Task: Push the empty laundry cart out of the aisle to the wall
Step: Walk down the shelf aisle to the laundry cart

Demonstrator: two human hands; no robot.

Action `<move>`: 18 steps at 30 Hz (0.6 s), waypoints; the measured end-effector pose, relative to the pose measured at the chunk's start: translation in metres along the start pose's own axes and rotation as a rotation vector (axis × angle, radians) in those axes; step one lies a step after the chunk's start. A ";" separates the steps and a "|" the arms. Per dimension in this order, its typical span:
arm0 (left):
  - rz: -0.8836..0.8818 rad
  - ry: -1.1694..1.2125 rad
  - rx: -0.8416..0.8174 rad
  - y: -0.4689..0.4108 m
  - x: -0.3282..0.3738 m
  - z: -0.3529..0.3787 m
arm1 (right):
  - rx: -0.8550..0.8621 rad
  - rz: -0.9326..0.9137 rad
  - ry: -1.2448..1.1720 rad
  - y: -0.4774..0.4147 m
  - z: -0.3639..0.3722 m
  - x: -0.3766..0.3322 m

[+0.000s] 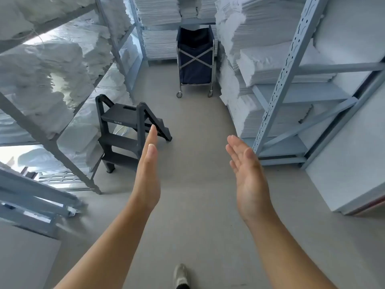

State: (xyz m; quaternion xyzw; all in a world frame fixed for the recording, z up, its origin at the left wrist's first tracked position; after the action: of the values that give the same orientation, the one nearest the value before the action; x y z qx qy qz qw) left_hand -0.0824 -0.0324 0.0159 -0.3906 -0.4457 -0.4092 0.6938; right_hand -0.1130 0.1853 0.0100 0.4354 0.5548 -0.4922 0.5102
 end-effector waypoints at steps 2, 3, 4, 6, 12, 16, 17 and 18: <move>-0.011 -0.018 0.011 -0.012 -0.003 0.004 | 0.012 0.008 0.014 -0.013 0.000 0.003; -0.016 -0.026 0.000 -0.020 -0.006 0.005 | 0.006 0.008 0.025 -0.020 0.001 0.004; -0.041 -0.015 -0.015 -0.026 -0.010 0.009 | -0.011 0.010 0.025 -0.027 0.005 0.003; -0.044 -0.018 -0.025 -0.041 -0.016 0.012 | -0.006 0.020 0.043 -0.042 0.007 0.006; -0.031 0.009 -0.069 -0.111 -0.031 0.012 | 0.003 0.004 0.075 -0.106 0.019 0.005; -0.009 0.005 -0.108 -0.163 -0.034 0.005 | 0.016 -0.029 0.079 -0.153 0.033 0.001; -0.010 0.014 -0.103 -0.178 -0.034 0.002 | 0.018 -0.032 0.082 -0.166 0.037 0.000; -0.016 0.024 -0.097 -0.192 -0.034 -0.002 | 0.022 -0.031 0.083 -0.178 0.042 -0.001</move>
State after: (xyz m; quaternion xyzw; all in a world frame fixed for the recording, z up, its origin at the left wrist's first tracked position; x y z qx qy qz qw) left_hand -0.2664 -0.0954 0.0178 -0.4153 -0.4200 -0.4404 0.6762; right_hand -0.2824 0.1196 0.0290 0.4526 0.5767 -0.4875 0.4743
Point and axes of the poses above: each hand's wrist, its own y-axis away from the middle knuckle, its own z-axis out of the palm, x = y × z, the point moved 9 cm from there along -y, towards the middle knuckle, and after that the axes turned 15 degrees about y, right-handed, at the moved point
